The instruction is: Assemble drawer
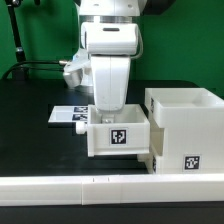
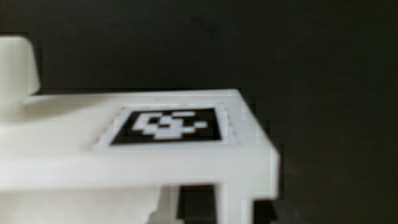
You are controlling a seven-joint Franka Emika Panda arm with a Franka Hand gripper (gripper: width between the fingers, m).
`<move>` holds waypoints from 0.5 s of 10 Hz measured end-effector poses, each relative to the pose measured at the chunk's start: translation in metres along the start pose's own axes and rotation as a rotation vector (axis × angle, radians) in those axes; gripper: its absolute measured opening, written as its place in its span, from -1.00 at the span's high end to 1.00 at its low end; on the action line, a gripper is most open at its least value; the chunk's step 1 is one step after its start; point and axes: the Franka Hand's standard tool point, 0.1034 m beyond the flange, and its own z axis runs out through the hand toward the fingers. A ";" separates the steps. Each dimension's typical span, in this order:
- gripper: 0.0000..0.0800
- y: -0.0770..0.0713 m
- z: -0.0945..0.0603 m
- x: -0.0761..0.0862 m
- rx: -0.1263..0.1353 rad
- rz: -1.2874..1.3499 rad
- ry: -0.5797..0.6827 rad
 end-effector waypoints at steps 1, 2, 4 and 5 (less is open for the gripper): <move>0.89 0.000 0.000 0.001 0.000 0.000 0.000; 0.89 0.000 0.000 0.005 -0.002 -0.005 0.002; 0.89 0.000 0.001 0.012 0.000 -0.019 0.003; 0.89 0.000 0.001 0.013 0.000 -0.026 0.001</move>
Offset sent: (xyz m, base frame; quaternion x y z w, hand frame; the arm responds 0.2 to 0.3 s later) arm 0.0072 0.0140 0.0007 -0.0050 -0.0233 -0.0358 0.9991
